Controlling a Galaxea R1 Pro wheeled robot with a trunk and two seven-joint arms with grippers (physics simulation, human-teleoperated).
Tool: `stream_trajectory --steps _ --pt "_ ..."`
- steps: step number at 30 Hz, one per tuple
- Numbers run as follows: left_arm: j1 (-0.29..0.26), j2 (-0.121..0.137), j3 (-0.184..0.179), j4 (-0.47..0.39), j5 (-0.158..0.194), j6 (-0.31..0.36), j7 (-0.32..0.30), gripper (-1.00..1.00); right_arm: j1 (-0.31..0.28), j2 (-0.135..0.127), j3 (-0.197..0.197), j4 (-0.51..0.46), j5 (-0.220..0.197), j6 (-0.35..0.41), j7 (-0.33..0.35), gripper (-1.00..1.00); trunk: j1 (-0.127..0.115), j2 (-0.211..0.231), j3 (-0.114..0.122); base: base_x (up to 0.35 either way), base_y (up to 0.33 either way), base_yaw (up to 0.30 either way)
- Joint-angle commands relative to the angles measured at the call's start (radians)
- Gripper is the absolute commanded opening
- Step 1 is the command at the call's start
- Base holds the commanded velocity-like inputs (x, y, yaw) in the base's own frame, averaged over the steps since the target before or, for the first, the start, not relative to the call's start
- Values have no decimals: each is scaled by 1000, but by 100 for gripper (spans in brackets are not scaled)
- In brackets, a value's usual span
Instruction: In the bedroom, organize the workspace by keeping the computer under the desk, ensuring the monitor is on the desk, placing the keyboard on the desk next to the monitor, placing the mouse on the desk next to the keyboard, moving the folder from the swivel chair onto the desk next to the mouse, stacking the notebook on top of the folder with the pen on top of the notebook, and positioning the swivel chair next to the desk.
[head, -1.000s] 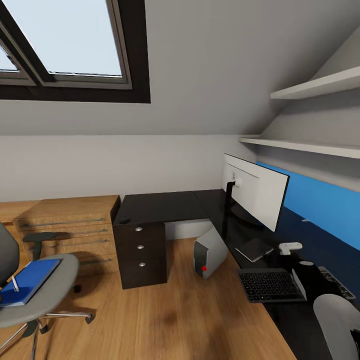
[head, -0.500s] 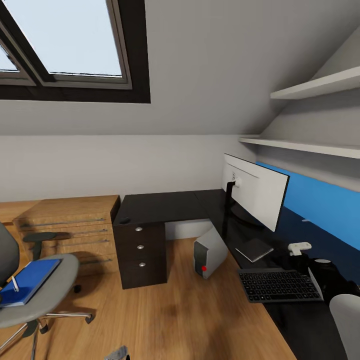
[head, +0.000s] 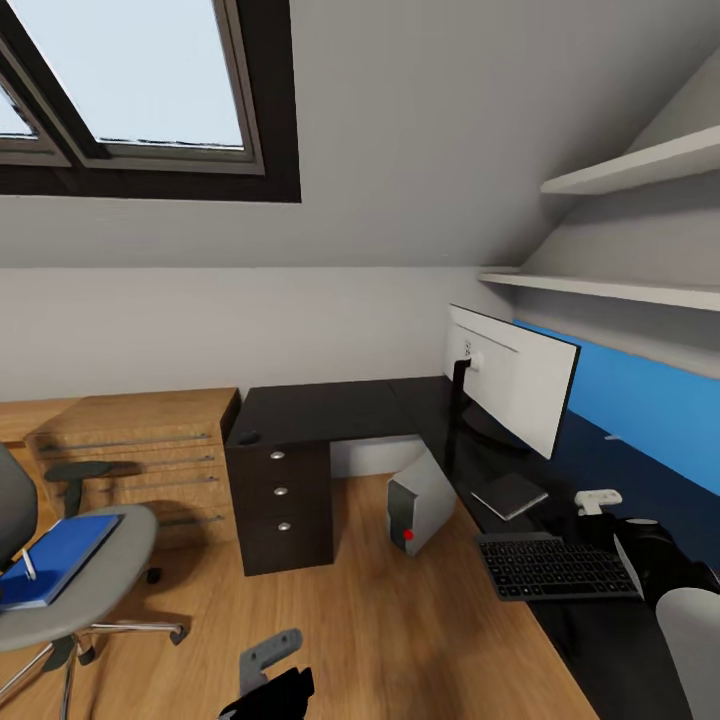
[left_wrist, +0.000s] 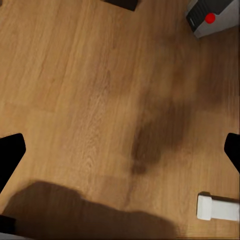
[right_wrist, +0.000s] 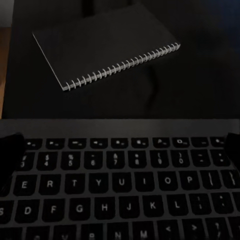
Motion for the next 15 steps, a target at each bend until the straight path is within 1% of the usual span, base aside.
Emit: stream_trajectory --steps 1,4,7,9,11,15 --pt "-1 -7 -2 -6 10 3 16 100 -1 1 -8 -1 10 6 7 100 4 -8 -4 0 0 0" --pt "-1 -7 -1 -4 10 5 21 100 -1 2 -8 -2 10 19 4 100 16 -29 -14 0 0 0" --pt "-1 6 6 3 8 4 23 100 -1 1 -9 -2 9 64 4 100 27 -50 -23 0 0 0" --pt "-1 11 8 7 8 3 24 100 -1 1 -10 -2 8 72 3 100 35 -64 -29 0 0 0" --pt "-1 23 9 12 8 1 25 100 -1 1 -23 -2 8 81 3 100 42 -78 -36 0 0 0" --pt "-1 32 9 14 7 -3 26 100 -1 1 -51 -2 7 85 -9 100 58 -106 -48 0 0 0"
